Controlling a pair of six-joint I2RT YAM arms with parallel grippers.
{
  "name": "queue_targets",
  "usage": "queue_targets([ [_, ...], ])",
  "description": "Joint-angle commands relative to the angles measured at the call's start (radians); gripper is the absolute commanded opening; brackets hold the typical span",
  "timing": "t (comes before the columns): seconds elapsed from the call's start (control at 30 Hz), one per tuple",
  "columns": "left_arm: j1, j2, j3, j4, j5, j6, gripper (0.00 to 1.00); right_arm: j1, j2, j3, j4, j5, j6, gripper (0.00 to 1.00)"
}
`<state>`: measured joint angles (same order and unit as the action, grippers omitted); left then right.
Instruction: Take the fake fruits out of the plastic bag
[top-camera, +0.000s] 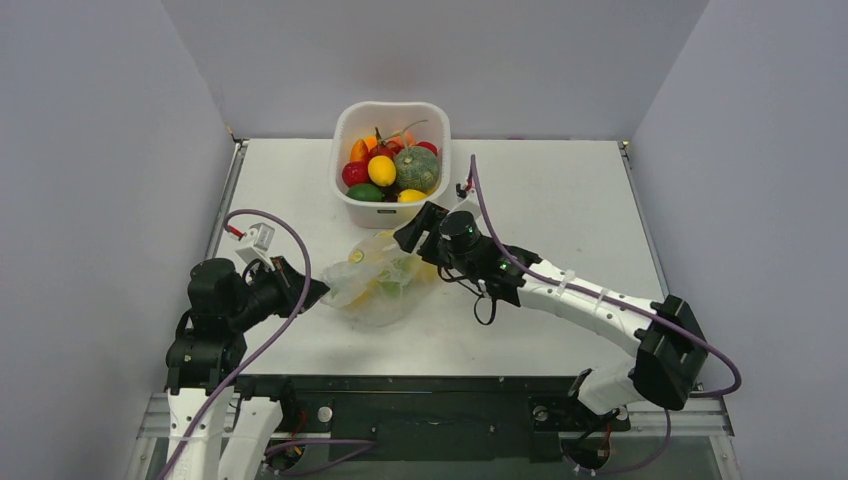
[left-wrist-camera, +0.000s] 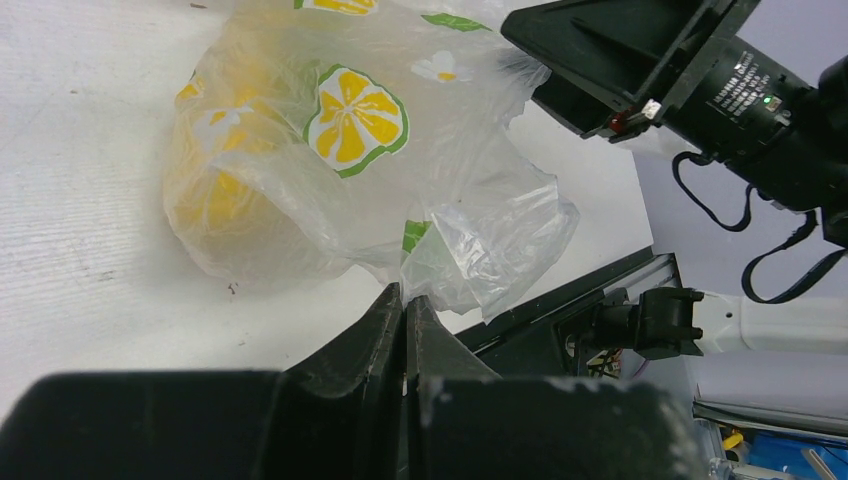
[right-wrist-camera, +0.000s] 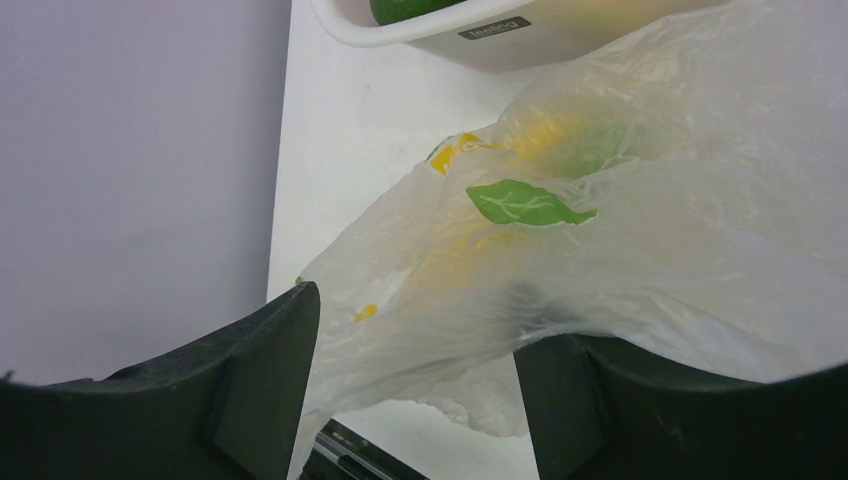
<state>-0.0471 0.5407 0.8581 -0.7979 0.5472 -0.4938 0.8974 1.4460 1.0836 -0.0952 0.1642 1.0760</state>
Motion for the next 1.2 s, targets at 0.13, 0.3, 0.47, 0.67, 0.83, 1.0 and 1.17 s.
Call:
queue_targets([
  [0.13,-0.005,0.013,0.013,0.061,0.013,0.002,0.0,0.123,-0.202,-0.024,-0.097,0.121,-0.005,0.65],
  [0.3,-0.005,0.027,0.01,0.074,0.029,0.015,0.0,0.18,-0.19,-0.047,-0.091,0.138,0.035,0.55],
  [0.47,-0.005,0.028,0.012,0.104,0.061,0.046,0.0,0.177,-0.127,-0.072,-0.042,0.096,0.078,0.46],
  [0.67,-0.005,0.025,0.0,0.142,0.093,0.057,0.0,0.08,-0.069,-0.1,0.026,0.039,0.152,0.5],
  [0.83,-0.005,0.027,0.005,0.134,0.098,0.066,0.0,0.029,0.001,-0.075,0.053,-0.002,0.182,0.54],
  [1.0,-0.005,0.016,0.002,0.122,0.102,0.075,0.0,-0.003,0.04,-0.037,0.058,0.003,0.199,0.6],
  [1.17,-0.005,0.005,-0.012,0.115,0.106,0.079,0.0,-0.033,0.055,-0.017,0.068,-0.005,0.212,0.62],
])
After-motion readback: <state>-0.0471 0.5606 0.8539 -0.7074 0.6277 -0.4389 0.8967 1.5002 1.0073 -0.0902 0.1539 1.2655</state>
